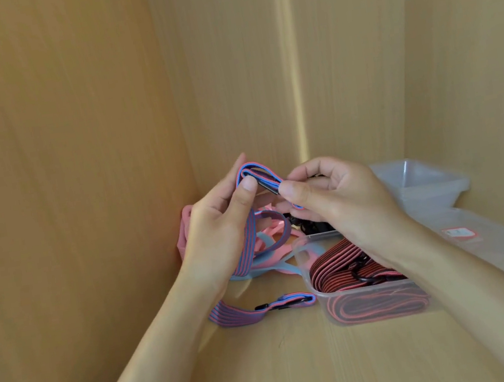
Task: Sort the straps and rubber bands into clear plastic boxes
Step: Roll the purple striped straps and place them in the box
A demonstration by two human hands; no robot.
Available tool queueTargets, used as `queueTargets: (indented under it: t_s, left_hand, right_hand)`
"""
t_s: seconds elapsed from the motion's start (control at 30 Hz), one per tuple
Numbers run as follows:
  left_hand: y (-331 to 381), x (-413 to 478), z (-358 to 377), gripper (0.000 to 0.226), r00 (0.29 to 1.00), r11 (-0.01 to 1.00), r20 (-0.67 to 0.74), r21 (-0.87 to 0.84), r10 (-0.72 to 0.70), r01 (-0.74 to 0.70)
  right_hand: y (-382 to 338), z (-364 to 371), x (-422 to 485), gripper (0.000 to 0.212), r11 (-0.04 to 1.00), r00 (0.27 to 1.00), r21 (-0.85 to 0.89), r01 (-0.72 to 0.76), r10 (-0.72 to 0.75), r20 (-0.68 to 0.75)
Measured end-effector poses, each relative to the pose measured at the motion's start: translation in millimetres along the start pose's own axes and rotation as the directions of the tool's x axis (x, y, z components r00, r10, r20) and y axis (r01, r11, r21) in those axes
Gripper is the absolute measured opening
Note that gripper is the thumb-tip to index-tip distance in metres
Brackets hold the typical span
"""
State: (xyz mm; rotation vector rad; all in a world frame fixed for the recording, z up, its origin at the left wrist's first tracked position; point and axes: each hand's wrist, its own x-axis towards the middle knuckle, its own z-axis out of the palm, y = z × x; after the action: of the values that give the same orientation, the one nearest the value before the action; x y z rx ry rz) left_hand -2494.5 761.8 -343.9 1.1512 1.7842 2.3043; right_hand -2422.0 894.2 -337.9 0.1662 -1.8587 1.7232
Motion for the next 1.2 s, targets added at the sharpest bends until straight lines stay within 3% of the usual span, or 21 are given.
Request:
queueTargets:
  t_s: [0.17, 0.43, 0.57, 0.7, 0.9, 1.03, 1.2]
  left_hand:
    - [-3, -1, 7, 0.041, 0.998, 1.000, -0.064, -0.023, 0.004, -0.006]
    - [-7, -2, 9, 0.032, 0.994, 0.999, -0.108, -0.032, 0.009, -0.012]
    - [-9, -2, 9, 0.028, 0.984, 1.000, -0.176, 0.011, 0.012, -0.011]
    - [-12, -4, 14, 0.033, 0.982, 0.998, -0.187, -0.063, -0.014, 0.003]
    - [-15, -6, 19, 0.034, 0.999, 0.989, 0.000, -0.139, -0.045, 0.044]
    - [-13, -6, 20, 0.037, 0.993, 0.971, 0.102, -0.224, -0.060, 0.082]
    - [-14, -6, 21, 0.044, 0.988, 0.965, 0.150, -0.254, -0.033, 0.071]
  right_hand:
    - [7, 7, 0, 0.014, 0.986, 0.996, -0.151, 0.064, -0.073, -0.054]
    - [10, 10, -3, 0.017, 0.977, 0.997, -0.209, 0.051, -0.062, -0.046]
    - [12, 13, -6, 0.020, 0.980, 0.998, -0.189, 0.057, -0.062, -0.022]
    - [11, 17, -8, 0.022, 0.990, 0.998, -0.125, 0.061, -0.065, -0.021]
    - [10, 15, -7, 0.026, 0.980, 0.992, -0.166, 0.110, -0.118, -0.043]
    - [6, 12, -6, 0.022, 0.990, 0.992, -0.105, 0.091, -0.099, -0.075]
    - [2, 11, -3, 0.023, 0.994, 0.987, -0.045, 0.102, -0.106, -0.117]
